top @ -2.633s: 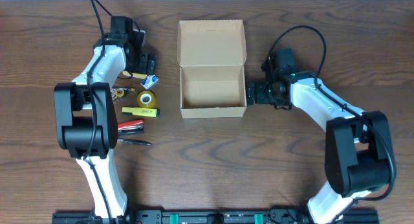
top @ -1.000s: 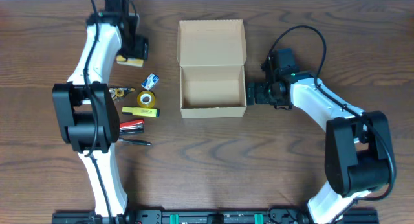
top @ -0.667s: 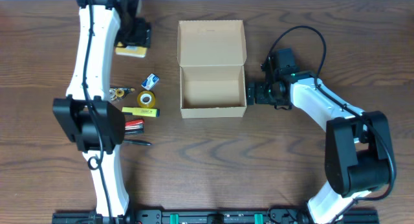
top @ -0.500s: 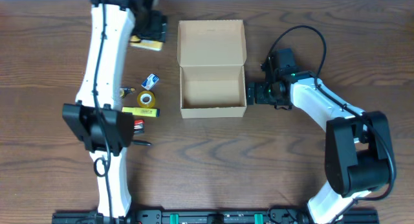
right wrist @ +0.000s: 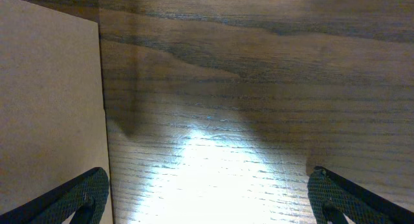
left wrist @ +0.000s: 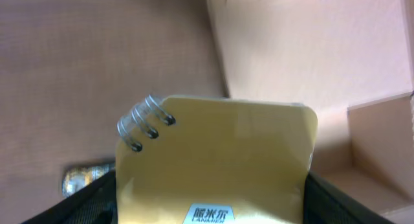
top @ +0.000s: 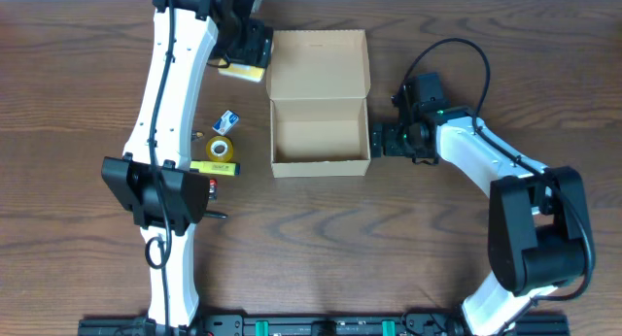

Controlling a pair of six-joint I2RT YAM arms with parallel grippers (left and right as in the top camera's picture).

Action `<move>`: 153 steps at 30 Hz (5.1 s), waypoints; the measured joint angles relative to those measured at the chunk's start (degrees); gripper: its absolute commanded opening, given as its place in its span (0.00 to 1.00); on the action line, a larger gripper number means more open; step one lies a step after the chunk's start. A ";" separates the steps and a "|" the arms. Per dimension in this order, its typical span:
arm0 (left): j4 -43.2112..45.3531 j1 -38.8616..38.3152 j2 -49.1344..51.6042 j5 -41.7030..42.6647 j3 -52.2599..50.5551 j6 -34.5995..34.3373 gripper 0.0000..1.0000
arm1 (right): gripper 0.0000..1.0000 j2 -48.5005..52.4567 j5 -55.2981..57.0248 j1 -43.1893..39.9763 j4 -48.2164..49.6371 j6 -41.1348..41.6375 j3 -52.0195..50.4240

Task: Pack container
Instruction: 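Lift the sticky-note pad with the left gripper and carry it over the box, then lower the pad into the box and open the left gripper, then move the left gripper to the red stapler and grasp it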

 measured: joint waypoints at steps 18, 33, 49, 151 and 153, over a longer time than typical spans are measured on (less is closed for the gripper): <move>-7.50 -9.53 -0.72 0.50 -0.33 0.33 0.56 | 0.99 0.00 0.00 0.00 0.00 0.00 0.00; 25.55 -9.94 -29.29 0.28 -51.39 -6.93 0.57 | 0.99 0.00 0.00 0.00 0.00 -0.02 0.00; 43.69 -13.70 -29.00 3.19 -65.00 -17.90 0.60 | 0.99 0.00 0.00 0.00 0.00 -0.02 0.00; 29.46 9.90 -55.01 -7.30 -89.79 -55.06 0.96 | 0.99 0.00 0.00 0.00 0.00 -0.02 0.00; 29.57 11.41 -54.97 -7.02 -91.80 -58.31 0.95 | 0.99 0.00 -0.02 0.00 0.00 -0.02 0.00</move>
